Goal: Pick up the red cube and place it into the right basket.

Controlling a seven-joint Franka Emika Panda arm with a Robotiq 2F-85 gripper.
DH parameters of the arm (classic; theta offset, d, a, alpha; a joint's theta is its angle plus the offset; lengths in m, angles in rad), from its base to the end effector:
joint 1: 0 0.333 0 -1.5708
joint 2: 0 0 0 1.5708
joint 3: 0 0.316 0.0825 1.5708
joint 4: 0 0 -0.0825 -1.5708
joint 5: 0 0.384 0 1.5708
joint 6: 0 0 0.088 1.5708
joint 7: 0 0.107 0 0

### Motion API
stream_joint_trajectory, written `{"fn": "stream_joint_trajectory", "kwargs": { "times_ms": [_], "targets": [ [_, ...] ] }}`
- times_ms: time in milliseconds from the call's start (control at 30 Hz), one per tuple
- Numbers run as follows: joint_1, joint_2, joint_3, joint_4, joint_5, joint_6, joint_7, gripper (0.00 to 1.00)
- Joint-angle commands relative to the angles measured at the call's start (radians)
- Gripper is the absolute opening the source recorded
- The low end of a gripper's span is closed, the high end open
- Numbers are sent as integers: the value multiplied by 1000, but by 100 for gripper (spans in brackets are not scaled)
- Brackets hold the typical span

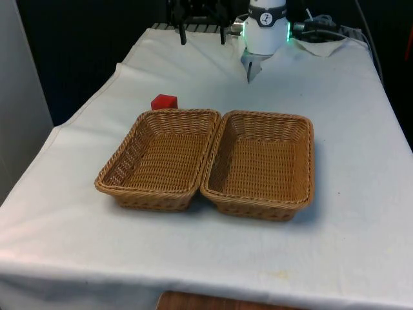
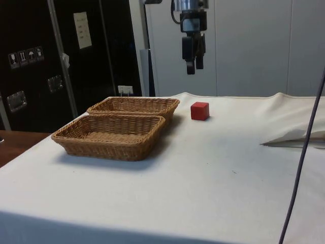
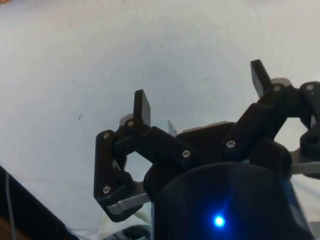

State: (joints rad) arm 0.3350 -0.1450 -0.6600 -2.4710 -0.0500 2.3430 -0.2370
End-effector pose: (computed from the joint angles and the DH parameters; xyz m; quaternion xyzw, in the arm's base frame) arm 0.4385 -0.1462 0.3350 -0.9994 0.0236 -0.0017 0.0271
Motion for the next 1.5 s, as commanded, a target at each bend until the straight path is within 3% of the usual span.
{"fn": "stream_joint_trajectory", "kwargs": {
  "times_ms": [0,300,333,533,600,867,900,1000,1133,1167,1200,1433,1467],
  "targets": [
    [0,6,-4,2,0,1,-6,100],
    [-9,73,-35,3,-5,54,-63,100],
    [-7,66,-32,7,-1,37,-58,100],
    [-16,123,-55,6,-4,96,-85,100],
    [-13,124,-56,7,-1,90,-83,100],
    [-18,186,-74,-3,28,166,-82,100],
    [-17,184,-74,2,17,151,-80,100],
    [-18,218,-71,-7,62,193,-82,100],
    [-18,252,-66,-8,102,218,-83,100],
    [-17,255,-70,-2,91,208,-79,100],
    [-19,269,-63,-8,124,231,-84,100],
    [-24,325,-53,5,199,258,-104,100],
    [-17,324,-64,4,173,252,-89,100]
  ]
}}
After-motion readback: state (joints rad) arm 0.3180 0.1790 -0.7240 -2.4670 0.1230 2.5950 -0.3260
